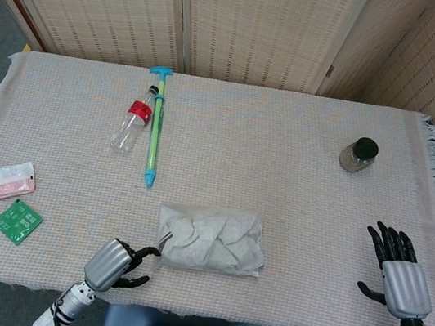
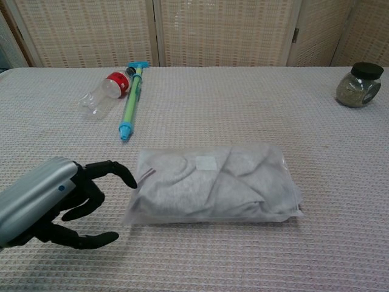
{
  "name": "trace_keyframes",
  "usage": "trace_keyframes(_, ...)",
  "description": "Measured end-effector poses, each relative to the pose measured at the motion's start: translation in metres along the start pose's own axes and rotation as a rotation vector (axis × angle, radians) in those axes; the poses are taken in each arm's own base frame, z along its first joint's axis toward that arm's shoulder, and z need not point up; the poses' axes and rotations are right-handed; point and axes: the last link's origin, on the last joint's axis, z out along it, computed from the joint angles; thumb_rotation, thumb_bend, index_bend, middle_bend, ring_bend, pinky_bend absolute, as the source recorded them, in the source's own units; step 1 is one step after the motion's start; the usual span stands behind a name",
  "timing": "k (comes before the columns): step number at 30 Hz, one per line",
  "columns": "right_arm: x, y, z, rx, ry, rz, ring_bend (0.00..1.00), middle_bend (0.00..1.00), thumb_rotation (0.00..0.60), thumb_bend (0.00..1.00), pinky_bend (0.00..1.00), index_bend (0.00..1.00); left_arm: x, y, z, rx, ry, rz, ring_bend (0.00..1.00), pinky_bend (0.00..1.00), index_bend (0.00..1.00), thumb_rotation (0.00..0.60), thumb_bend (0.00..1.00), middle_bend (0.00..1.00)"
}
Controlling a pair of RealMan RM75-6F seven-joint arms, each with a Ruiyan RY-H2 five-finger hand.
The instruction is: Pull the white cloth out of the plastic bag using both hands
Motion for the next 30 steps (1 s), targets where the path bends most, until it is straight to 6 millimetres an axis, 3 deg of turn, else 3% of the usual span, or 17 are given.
trace_keyframes(9,0.0,0.001,0.0,0.0,-0.014,0.006,0.0,0.0,0.6,0.0,0.0,0.0,-0.017,0.002,0.016,-0.004,-0.02,0.005,1.0,1.0,0.42,0.6,0.23,1.0)
trace_keyframes(20,0.002,0.002,0.0,0.004,-0.024,0.016,0.0,0.0,0.6,0.0,0.0,0.0,-0.025,-0.009,0.027,0.008,0.008,0.075,1.0,1.0,0.44,0.6,0.26,1.0)
trace_keyframes(30,0.001,0.001,-0.001,0.015,-0.039,0.025,0.0,0.0,0.6,0.0,0.0,0.0,-0.026,-0.014,0.028,-0.003,0.024,0.104,1.0,1.0,0.59,0.6,0.43,1.0)
